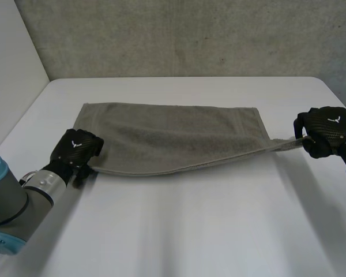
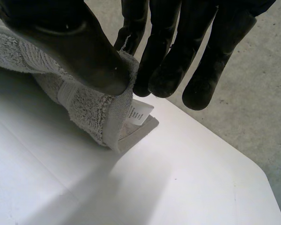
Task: Fold the towel.
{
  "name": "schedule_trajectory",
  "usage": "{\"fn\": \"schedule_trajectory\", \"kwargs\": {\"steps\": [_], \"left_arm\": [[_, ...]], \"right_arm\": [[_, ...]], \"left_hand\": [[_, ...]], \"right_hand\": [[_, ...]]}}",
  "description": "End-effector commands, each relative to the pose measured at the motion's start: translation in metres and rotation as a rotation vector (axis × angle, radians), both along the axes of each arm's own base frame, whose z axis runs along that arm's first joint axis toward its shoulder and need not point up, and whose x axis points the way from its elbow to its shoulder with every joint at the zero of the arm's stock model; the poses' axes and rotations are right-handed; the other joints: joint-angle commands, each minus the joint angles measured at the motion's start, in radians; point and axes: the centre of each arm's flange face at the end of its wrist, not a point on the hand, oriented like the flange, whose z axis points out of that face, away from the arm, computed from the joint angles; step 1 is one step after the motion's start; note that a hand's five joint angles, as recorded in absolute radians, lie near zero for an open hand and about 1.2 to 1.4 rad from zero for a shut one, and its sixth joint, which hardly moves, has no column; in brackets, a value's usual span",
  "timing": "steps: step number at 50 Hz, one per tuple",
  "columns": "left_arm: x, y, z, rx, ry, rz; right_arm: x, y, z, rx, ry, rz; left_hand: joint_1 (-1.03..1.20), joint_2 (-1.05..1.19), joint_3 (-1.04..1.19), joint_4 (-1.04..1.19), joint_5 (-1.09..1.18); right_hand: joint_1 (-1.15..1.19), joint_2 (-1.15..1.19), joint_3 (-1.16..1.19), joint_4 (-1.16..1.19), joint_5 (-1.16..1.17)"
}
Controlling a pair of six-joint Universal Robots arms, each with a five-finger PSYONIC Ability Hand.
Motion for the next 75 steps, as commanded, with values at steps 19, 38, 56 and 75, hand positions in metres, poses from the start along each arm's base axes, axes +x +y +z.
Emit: {"fn": "schedule_trajectory", "kwargs": {"steps": [19,38,56,75], "left_arm": [[0.03,0.01,0.035,0.021,-0.005,0.11],[0.044,0.056,0.115,-0.047,0.027,0.054],[0.056,0.066,0.125,-0.014,0.047,-0.012],[0.012,-0.081,0.034,0.125,-0.003,0.033]], "right_arm": [[-0.008,-0.005,0.005,-0.007,0.012,-0.106],[-0.005,0.029,0.07,0.035,0.089,-0.005],[-0.033,0.032,0.069,0.092,0.302,0.007],[0.025,-0.087,-0.006,0.074,0.315,0.002]], "left_hand": [[0.462,0.469,0.463,0.458,0.47],[0.462,0.469,0.463,0.458,0.47],[0.462,0.469,0.463,0.458,0.47],[0.462,0.469,0.463,0.458,0.47]], "right_hand": [[0.058,0.065,0.052,0.053,0.051],[0.058,0.065,0.052,0.053,0.051],[0.058,0.065,0.052,0.053,0.051],[0.058,0.065,0.052,0.053,0.051]]}}
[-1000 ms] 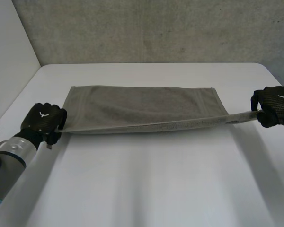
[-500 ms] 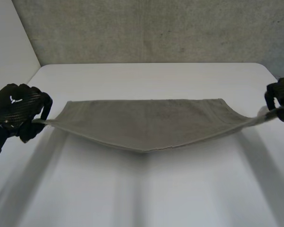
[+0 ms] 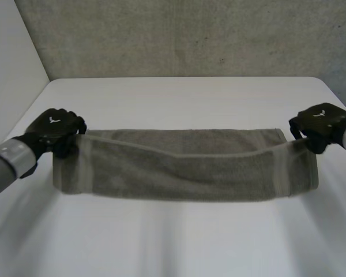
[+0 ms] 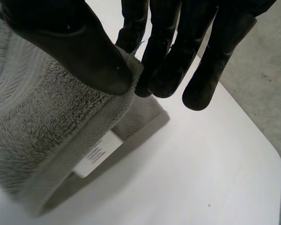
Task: Fold the towel.
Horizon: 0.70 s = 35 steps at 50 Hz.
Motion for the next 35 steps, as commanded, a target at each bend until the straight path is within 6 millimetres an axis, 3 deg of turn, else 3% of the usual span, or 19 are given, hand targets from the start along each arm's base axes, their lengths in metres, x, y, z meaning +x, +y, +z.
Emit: {"fn": "schedule_trajectory", "kwargs": {"steps": [1,5,13,23,24,25,27,28,29,33,35], "left_arm": [[-0.015,-0.046,-0.026,-0.001,-0.038,0.066],[-0.032,-0.065,-0.034,-0.015,-0.043,0.052],[-0.04,-0.091,-0.043,-0.064,-0.054,0.108],[-0.059,-0.094,-0.053,-0.078,-0.05,0.085],[-0.06,-0.094,-0.053,-0.077,-0.051,0.091],[-0.06,-0.094,-0.053,-0.077,-0.051,0.091],[-0.058,-0.093,-0.05,-0.074,-0.058,0.122],[-0.058,-0.093,-0.05,-0.074,-0.058,0.122],[-0.059,-0.091,-0.048,-0.075,-0.059,0.136],[-0.062,-0.082,-0.035,-0.085,-0.06,0.147],[-0.06,-0.072,-0.019,-0.094,-0.054,0.151]], "right_arm": [[0.009,-0.046,-0.017,-0.078,-0.039,-0.088],[0.018,-0.067,-0.026,-0.116,-0.086,-0.109],[0.031,-0.09,-0.044,-0.139,-0.084,-0.133],[0.051,-0.101,-0.057,-0.166,-0.084,-0.113],[0.051,-0.102,-0.055,-0.177,-0.08,-0.127],[0.051,-0.102,-0.055,-0.177,-0.08,-0.127],[0.049,-0.104,-0.052,-0.19,-0.072,-0.157],[0.049,-0.104,-0.052,-0.19,-0.072,-0.157],[0.051,-0.102,-0.049,-0.19,-0.071,-0.16],[0.06,-0.093,-0.037,-0.204,-0.085,-0.138],[0.06,-0.079,-0.014,-0.218,-0.12,-0.132]], "left_hand": [[0.039,0.035,0.016,0.037,0.028],[0.039,0.035,0.016,0.037,0.028],[0.039,0.035,0.016,0.037,0.028],[0.039,0.035,0.016,0.037,0.028],[0.039,0.035,0.016,0.037,0.028],[0.039,0.035,0.016,0.037,0.028],[-0.927,-0.932,-0.95,-0.93,-0.939],[-0.932,-0.937,-0.955,-0.935,-0.944],[-1.179,-1.184,-1.202,-1.182,-1.191],[-1.167,-1.172,-1.19,-1.17,-1.179],[-1.167,-1.172,-1.19,-1.17,-1.179]], "right_hand": [[0.056,0.065,0.052,0.053,0.042],[0.056,0.065,0.052,0.053,0.042],[0.056,0.065,0.052,0.053,0.042],[0.039,0.048,0.036,0.037,0.025],[-0.263,-0.254,-0.266,-0.266,-0.277],[-0.266,-0.257,-0.269,-0.269,-0.28],[-1.166,-1.157,-1.169,-1.169,-1.18],[-1.166,-1.157,-1.169,-1.169,-1.18],[-1.166,-1.157,-1.169,-1.169,-1.18],[-1.166,-1.157,-1.169,-1.169,-1.18],[-1.166,-1.157,-1.169,-1.169,-1.18]]}}
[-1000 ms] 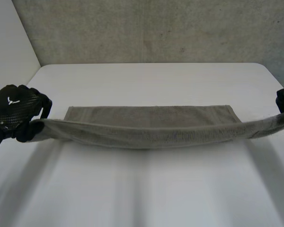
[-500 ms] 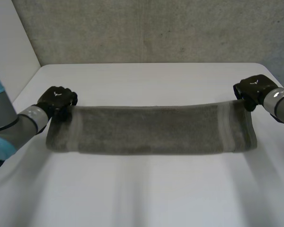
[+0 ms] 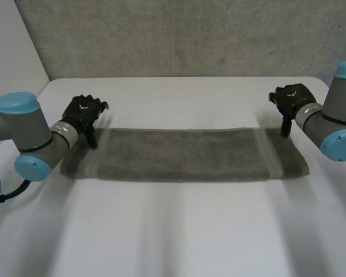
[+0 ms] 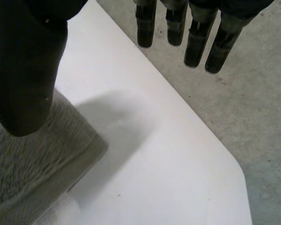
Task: Fold the towel.
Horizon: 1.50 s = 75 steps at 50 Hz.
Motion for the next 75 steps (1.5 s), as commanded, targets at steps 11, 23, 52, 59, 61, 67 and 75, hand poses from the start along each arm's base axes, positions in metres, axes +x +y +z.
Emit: {"fn": "schedule_trajectory", "kwargs": {"steps": [11,23,52,59,61,67,75], "left_arm": [[0.014,0.082,0.085,-0.062,0.102,0.037],[0.023,0.137,0.093,-0.188,0.188,0.03],[0.03,0.147,0.054,-0.173,0.215,0.049],[0.029,0.149,0.052,-0.167,0.214,0.048],[0.029,0.149,0.052,-0.166,0.214,0.046],[0.029,0.149,0.053,-0.169,0.215,0.046],[0.03,0.149,0.052,-0.168,0.214,0.049]], "right_arm": [[-0.004,0.095,0.091,-0.153,-0.06,0.037],[-0.017,0.14,0.037,0.046,-0.024,0.034],[-0.076,0.079,-0.05,0.099,-0.003,-0.101],[-0.123,0.055,-0.013,-0.078,0.073,-0.339],[-0.128,0.049,-0.004,-0.134,0.109,-0.372],[-0.113,0.046,0.021,-0.25,0.255,-0.351],[0.065,0.125,0.048,-0.382,0.123,0.103]], "left_hand": [[-0.077,-0.092,-0.088,-0.065,-0.079],[-0.08,-0.095,-0.091,-0.068,-0.082],[-0.083,-0.098,-0.094,-0.071,-0.085],[-0.086,-0.101,-0.097,-0.074,-0.088],[-0.086,-0.101,-0.097,-0.074,-0.088],[-0.086,-0.101,-0.097,-0.074,-0.088],[-0.086,-0.101,-0.097,-0.074,-0.088]], "right_hand": [[-0.099,-0.082,-0.093,-0.093,-0.062],[-0.099,-0.082,-0.093,-0.093,-0.062],[1.123,1.14,1.129,1.129,1.16],[1.123,1.14,1.129,1.129,1.16],[1.123,1.14,1.129,1.129,1.16],[1.123,1.14,1.129,1.129,1.16],[1.123,1.14,1.129,1.129,1.16]]}}
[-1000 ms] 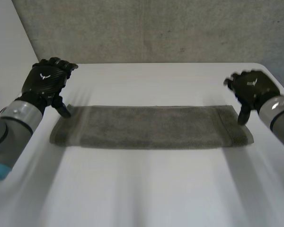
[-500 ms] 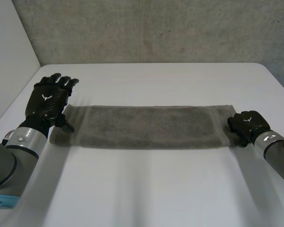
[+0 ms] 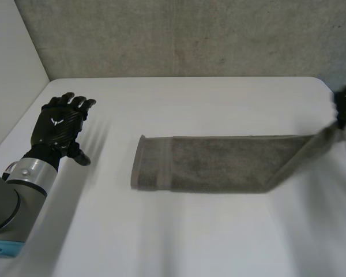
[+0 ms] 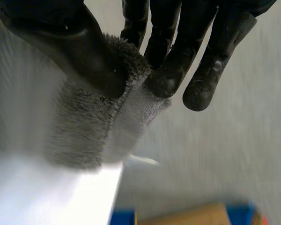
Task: Fold the towel.
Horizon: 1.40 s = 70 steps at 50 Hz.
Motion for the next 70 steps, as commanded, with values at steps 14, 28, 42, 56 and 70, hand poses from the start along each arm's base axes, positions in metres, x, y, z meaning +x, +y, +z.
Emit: {"fn": "schedule_trajectory", "kwargs": {"steps": [14,28,42,56,70], "left_arm": [[0.0,0.001,-0.002,0.007,-0.001,0.002],[-0.001,0.001,-0.006,0.02,-0.005,-0.003],[-0.001,0.001,-0.007,0.023,-0.005,-0.003],[-0.002,0.003,-0.009,0.029,-0.007,-0.007],[-0.007,0.007,-0.013,0.043,-0.011,-0.026]], "right_arm": [[0.27,0.171,-0.051,0.028,0.037,0.771],[0.282,0.183,-0.057,0.135,-0.105,0.932],[0.278,0.191,-0.072,0.272,-0.098,0.989],[0.195,0.157,-0.011,0.281,-0.217,0.724],[0.101,0.136,-0.071,0.474,-0.21,0.451]], "left_hand": [[-0.029,-0.025,-0.018,-0.023,-0.019],[-0.026,-0.022,-0.016,-0.02,-0.016],[-0.029,-0.025,-0.018,-0.023,-0.019],[-0.029,-0.025,-0.018,-0.023,-0.019],[-0.029,-0.025,-0.018,-0.023,-0.019]], "right_hand": [[0.074,0.079,0.052,0.058,0.063],[0.074,0.079,0.052,0.058,0.063],[-1.148,-1.143,-1.17,-1.164,-1.159],[-1.148,-1.143,-1.17,-1.164,-1.159],[-0.651,-0.646,-0.673,-0.667,-0.662]]}}
